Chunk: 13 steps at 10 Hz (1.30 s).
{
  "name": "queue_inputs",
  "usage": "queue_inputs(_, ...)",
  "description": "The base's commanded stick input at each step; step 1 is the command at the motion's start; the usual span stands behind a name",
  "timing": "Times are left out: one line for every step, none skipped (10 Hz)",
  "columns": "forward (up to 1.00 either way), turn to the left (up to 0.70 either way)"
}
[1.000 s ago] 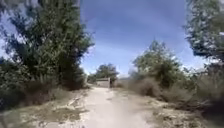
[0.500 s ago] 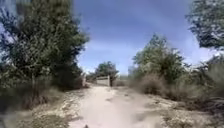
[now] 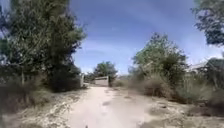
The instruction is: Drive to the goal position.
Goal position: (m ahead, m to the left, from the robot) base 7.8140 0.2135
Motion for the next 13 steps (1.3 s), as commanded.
queue_inputs(0.70,0.15)
queue_inputs(0.70,0.00)
queue_inputs(0.70,0.00)
queue_inputs(0.70,0.00)
queue_inputs(0.70,0.00)
queue_inputs(0.70,0.00)
queue_inputs(0.70,0.00)
queue_inputs(0.70,0.00)
queue_inputs(0.70,0.00)
queue_inputs(0.70,0.00)
queue_inputs(0.70,0.00)
queue_inputs(0.70,0.00)
queue_inputs(0.70,0.00)
